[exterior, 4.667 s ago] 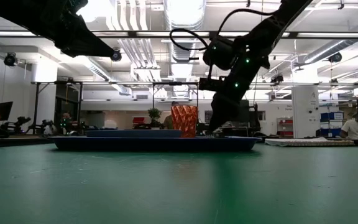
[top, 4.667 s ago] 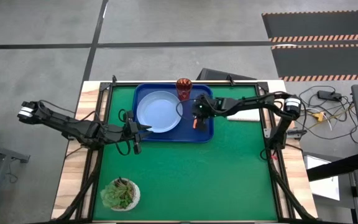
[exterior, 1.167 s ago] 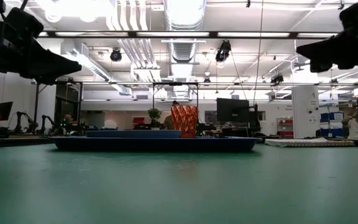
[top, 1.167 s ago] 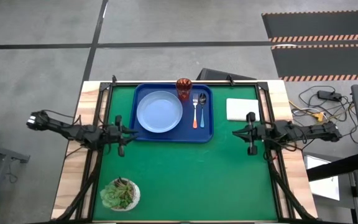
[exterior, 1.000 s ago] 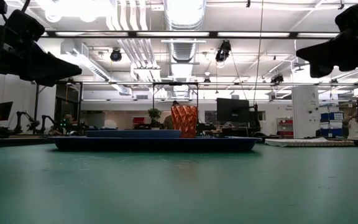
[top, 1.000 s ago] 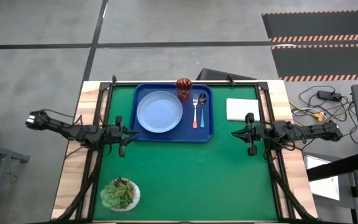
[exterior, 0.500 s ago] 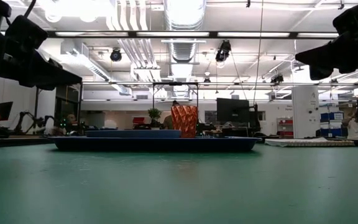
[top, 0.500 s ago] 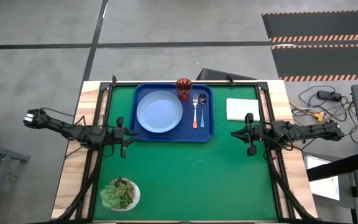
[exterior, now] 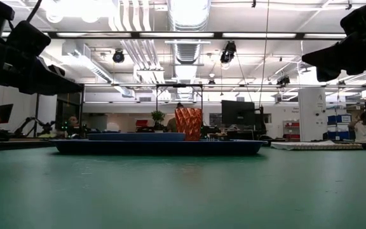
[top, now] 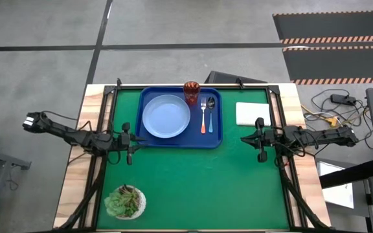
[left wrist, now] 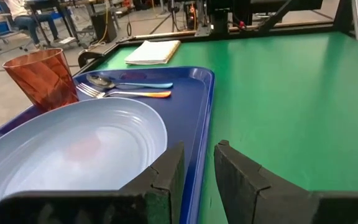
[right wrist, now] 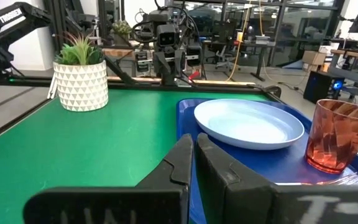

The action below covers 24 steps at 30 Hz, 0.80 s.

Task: Pick and place plate/cup/fork/spoon on tray
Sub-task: Return to Home Position

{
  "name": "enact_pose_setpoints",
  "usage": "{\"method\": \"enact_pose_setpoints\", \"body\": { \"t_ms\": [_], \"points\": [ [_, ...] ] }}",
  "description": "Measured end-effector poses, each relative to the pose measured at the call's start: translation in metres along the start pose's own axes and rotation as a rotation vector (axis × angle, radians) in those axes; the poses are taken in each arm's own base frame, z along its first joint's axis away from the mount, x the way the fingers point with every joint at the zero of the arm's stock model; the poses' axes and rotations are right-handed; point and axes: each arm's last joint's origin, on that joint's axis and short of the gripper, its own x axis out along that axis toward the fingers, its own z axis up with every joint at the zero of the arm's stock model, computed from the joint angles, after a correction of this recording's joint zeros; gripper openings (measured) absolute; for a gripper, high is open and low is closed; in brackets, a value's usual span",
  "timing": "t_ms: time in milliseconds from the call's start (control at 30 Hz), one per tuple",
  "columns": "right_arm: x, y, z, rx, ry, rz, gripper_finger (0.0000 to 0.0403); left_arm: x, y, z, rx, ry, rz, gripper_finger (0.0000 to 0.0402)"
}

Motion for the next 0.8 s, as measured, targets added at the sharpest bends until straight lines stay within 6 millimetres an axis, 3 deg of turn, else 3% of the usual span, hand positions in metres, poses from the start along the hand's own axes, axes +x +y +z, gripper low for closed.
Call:
{"method": "enact_pose_setpoints", "body": {
  "t_ms": [800],
  "points": [
    [0.0000,0.0000,0.0003,0.000,-0.001,0.000,0.0009,0.0023,-0.0011,-0.0034,0.018,0.037,0.000,0.0070]
  ]
}}
